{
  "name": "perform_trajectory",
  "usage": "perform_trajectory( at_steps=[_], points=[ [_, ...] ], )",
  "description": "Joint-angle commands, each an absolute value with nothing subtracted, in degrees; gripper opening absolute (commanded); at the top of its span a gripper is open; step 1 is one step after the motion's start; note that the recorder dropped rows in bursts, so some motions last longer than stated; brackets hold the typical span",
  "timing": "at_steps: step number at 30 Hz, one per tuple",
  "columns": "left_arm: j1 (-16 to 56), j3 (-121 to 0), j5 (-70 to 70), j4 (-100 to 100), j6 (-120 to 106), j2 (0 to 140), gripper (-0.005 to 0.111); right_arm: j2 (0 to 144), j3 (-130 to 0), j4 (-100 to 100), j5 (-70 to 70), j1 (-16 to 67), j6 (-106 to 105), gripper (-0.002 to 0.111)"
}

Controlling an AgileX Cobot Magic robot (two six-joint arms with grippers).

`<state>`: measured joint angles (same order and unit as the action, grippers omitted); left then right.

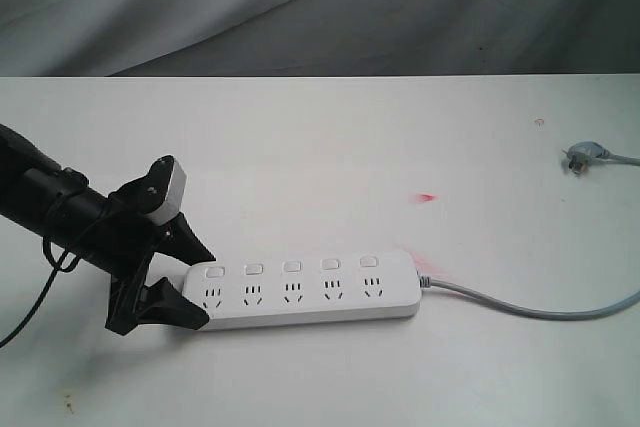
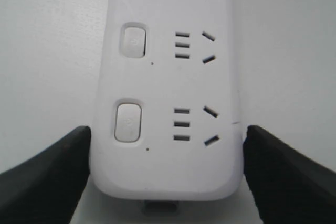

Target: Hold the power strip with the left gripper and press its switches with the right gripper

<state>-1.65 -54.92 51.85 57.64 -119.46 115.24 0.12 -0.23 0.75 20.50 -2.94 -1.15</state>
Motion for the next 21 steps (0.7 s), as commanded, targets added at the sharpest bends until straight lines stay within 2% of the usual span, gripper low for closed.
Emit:
perform_trajectory(
  at_steps=[1,21],
  points=[
    [-1.32,-54.87,50.95,56.57,-119.96,115.38,0.047,0.00,0.00,1.00,19.48,-3.36,-1.21,0.000],
    [-1.32,-54.87,49.85,55.94,-119.96,115.38,0.048,0.00,0.00,1.00,19.48,-3.36,-1.21,0.000]
  ],
)
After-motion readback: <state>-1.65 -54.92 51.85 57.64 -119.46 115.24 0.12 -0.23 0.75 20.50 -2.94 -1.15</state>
